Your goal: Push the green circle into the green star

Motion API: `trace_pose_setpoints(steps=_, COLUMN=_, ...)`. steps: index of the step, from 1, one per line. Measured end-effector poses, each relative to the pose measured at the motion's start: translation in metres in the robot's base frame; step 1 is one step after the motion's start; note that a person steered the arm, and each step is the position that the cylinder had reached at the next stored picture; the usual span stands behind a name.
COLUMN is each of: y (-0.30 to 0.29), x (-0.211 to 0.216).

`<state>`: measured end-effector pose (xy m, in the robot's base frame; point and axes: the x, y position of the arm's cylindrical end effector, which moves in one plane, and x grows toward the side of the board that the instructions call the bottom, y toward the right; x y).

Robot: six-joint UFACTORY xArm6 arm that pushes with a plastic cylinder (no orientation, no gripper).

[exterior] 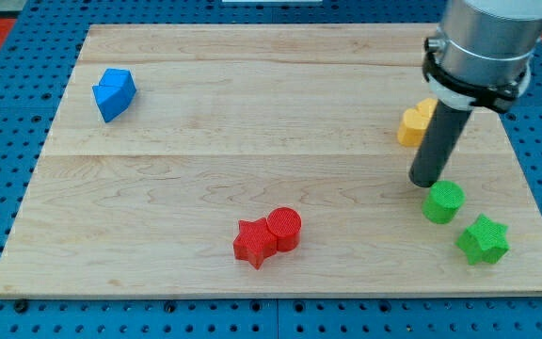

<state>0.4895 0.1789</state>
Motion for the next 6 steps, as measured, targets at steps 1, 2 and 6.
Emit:
trace_pose_setpoints(steps=1, y=0.022, x=0.014)
trace_pose_setpoints(steps=2, y=0.032, x=0.02)
trace_pose_setpoints(steps=6, y=0.038, x=-0.014)
